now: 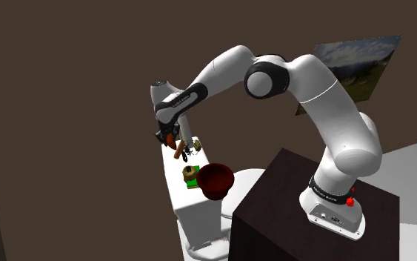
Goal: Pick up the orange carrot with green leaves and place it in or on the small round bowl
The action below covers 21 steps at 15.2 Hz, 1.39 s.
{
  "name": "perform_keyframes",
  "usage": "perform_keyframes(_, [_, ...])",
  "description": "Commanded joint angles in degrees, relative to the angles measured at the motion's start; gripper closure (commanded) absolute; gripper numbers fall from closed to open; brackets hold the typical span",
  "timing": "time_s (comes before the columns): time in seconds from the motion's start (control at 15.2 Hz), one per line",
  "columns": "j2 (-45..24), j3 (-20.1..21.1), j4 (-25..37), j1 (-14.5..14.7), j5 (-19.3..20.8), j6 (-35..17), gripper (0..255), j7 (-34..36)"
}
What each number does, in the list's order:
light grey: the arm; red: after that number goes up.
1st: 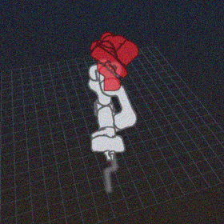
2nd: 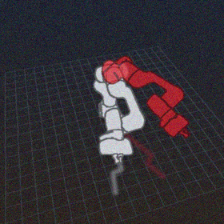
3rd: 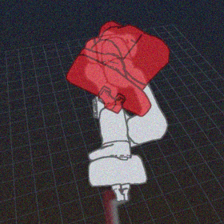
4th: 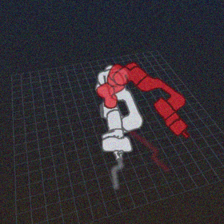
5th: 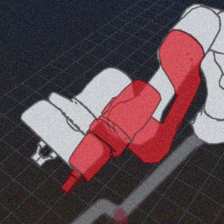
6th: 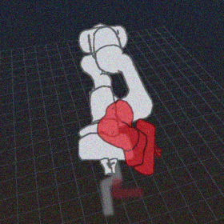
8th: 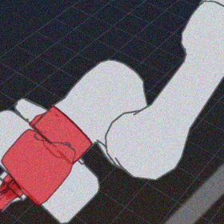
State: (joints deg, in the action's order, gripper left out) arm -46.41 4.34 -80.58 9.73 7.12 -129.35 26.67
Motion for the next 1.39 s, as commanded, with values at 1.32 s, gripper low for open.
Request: perform_keyframes(1.32, [38.24, 1.44, -64.93, 1.74, 1.18, -26.51, 255, 7.63])
